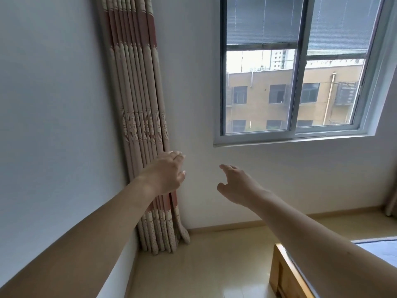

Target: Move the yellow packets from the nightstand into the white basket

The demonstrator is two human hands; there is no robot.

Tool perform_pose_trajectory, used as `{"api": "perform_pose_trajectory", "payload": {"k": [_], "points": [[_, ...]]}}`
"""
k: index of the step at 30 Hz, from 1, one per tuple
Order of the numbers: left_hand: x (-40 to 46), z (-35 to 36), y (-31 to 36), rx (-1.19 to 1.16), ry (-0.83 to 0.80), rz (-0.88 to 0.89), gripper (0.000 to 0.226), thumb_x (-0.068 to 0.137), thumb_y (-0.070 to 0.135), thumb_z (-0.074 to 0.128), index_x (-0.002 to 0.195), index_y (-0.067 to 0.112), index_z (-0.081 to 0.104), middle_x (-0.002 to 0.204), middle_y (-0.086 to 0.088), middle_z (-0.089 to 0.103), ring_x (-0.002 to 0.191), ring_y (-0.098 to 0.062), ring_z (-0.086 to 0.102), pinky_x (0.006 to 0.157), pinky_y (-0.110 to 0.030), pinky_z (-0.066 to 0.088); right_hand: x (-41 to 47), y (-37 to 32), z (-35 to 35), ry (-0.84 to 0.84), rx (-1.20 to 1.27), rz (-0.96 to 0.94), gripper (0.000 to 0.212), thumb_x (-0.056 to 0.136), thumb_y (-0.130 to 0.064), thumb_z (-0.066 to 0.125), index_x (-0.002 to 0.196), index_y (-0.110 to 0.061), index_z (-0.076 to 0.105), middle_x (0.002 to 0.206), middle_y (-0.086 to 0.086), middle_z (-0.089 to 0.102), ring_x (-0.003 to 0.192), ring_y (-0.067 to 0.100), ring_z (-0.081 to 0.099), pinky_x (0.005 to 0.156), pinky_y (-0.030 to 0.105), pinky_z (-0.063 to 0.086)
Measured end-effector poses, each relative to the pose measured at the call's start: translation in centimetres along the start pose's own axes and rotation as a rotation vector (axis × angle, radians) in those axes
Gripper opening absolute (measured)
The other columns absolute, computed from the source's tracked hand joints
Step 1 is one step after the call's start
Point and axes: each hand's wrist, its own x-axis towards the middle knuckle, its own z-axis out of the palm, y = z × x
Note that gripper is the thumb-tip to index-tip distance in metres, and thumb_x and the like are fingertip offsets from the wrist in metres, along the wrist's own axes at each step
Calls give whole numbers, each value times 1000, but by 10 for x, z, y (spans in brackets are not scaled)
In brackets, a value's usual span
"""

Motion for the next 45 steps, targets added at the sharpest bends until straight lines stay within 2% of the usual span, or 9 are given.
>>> {"api": "perform_pose_trajectory", "payload": {"k": [9, 12, 15, 17, 21, 26, 36, 41, 45], "points": [[218, 101, -65, -123, 7, 39, 61, 99, 38, 44, 151, 12, 28, 157, -8, 30, 145, -22, 25, 120, -32, 16, 201, 82, 32, 50, -39, 96, 65, 91, -23, 52, 151, -15, 30, 154, 2, 36, 139, 21, 36, 107, 29, 34], [298, 122, -85, -62, -17, 111, 61, 98, 38, 44, 151, 12, 28, 157, -8, 31, 145, -23, 27, 119, -32, 16, 271, 108, 23, 61, -65, 152, 63, 90, -22, 53, 149, -14, 32, 152, 3, 38, 138, 22, 37, 107, 30, 34], [388, 144, -95, -123, 16, 124, 61, 97, 39, 45, 150, 13, 30, 156, -8, 33, 143, -24, 30, 119, -35, 21, 338, 141, 15, 139, -51, 201, 65, 89, -23, 54, 150, -13, 32, 154, 4, 36, 141, 20, 34, 112, 30, 31], [424, 154, -90, -191, 43, 116, 60, 97, 39, 46, 150, 13, 31, 156, -7, 33, 143, -24, 30, 118, -36, 23, 363, 158, 15, 127, -53, 208, 64, 89, -24, 54, 149, -13, 33, 154, 3, 36, 141, 19, 34, 114, 30, 31], [516, 212, -54, -195, -22, 225, 60, 99, 36, 45, 151, 12, 29, 158, -6, 28, 145, -25, 25, 118, -34, 20, 430, 230, 16, 115, -79, 295, 54, 89, -22, 54, 140, -8, 42, 146, 8, 45, 135, 23, 41, 109, 31, 34], [634, 287, -5, -190, -60, 321, 62, 98, 41, 43, 152, 16, 26, 160, -2, 25, 147, -24, 21, 120, -37, 21, 507, 340, 17, 94, -101, 372, 66, 90, -22, 53, 150, -7, 30, 155, 7, 33, 143, 19, 30, 115, 27, 23], [874, 347, 97, -296, -53, 401, 58, 101, 36, 42, 153, 15, 26, 159, -4, 26, 145, -24, 25, 118, -36, 20, 633, 537, -46, 198, -105, 551, 64, 92, -25, 50, 151, -11, 29, 157, 3, 29, 144, 18, 27, 114, 30, 25], [967, 403, 166, -295, -107, 558, 60, 100, 40, 42, 152, 15, 27, 159, -5, 26, 146, -24, 23, 118, -35, 19, 680, 620, -55, 194, -129, 664, 59, 93, -24, 49, 148, -11, 33, 153, 5, 34, 140, 20, 33, 111, 30, 29], [1046, 437, 228, -335, -81, 708, 58, 99, 38, 43, 150, 13, 30, 157, -6, 29, 143, -26, 26, 116, -34, 21, 716, 689, -68, 243, -163, 769, 54, 92, -22, 48, 144, -11, 38, 149, 5, 38, 137, 21, 36, 108, 32, 33]]}}
